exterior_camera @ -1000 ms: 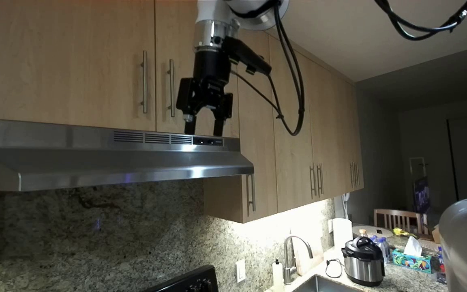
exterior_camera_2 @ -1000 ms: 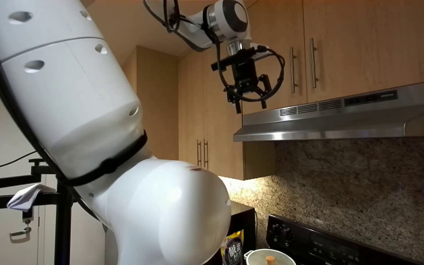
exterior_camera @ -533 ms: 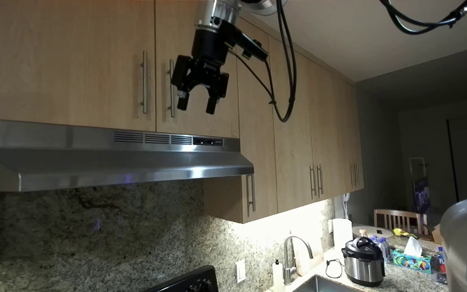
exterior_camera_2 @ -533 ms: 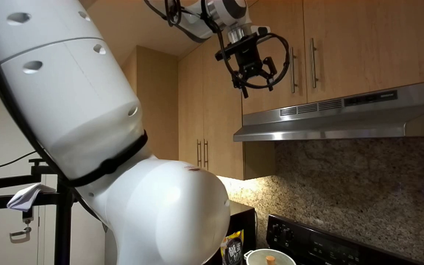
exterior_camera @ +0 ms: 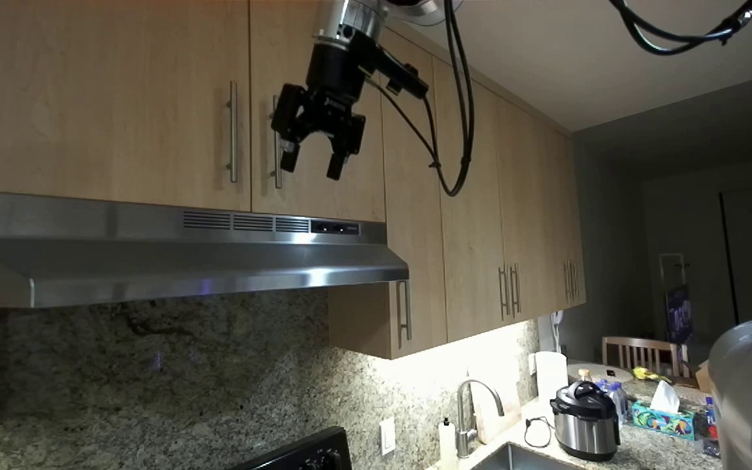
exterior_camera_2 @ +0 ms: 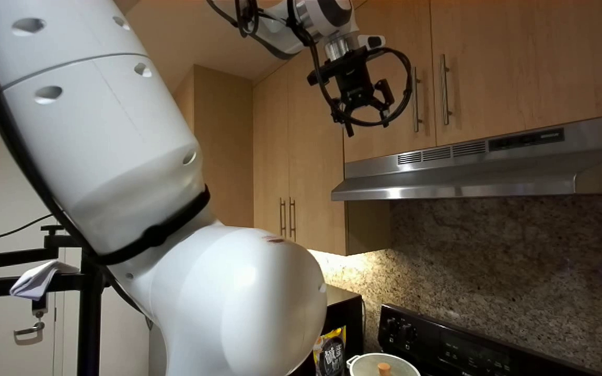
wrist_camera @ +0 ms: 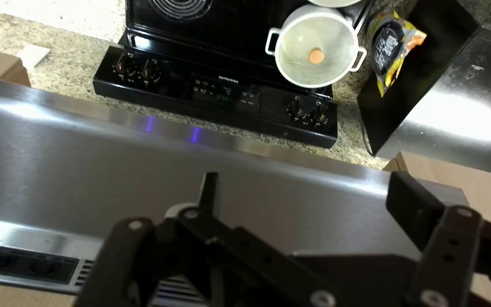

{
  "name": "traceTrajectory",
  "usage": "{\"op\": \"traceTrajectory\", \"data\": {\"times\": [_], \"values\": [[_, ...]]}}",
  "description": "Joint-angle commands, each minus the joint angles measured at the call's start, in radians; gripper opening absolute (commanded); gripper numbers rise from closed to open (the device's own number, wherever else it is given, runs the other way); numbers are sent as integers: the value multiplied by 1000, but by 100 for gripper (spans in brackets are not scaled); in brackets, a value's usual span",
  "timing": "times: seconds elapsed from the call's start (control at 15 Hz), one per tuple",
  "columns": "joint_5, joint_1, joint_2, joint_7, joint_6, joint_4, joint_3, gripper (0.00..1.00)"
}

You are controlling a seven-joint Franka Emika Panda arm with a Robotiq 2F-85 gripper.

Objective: Open the top left cabinet door

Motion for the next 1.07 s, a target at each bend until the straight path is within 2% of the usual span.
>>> {"op": "traceTrajectory", "data": {"times": [0.0, 0.67, 0.73, 1.0], "values": [[56, 3, 44, -1, 89, 59, -31, 100], [94, -7, 197, 12, 272, 248, -42, 100], [81, -5, 174, -1, 242, 213, -40, 100], [81, -6, 198, 0, 252, 251, -41, 100]]}}
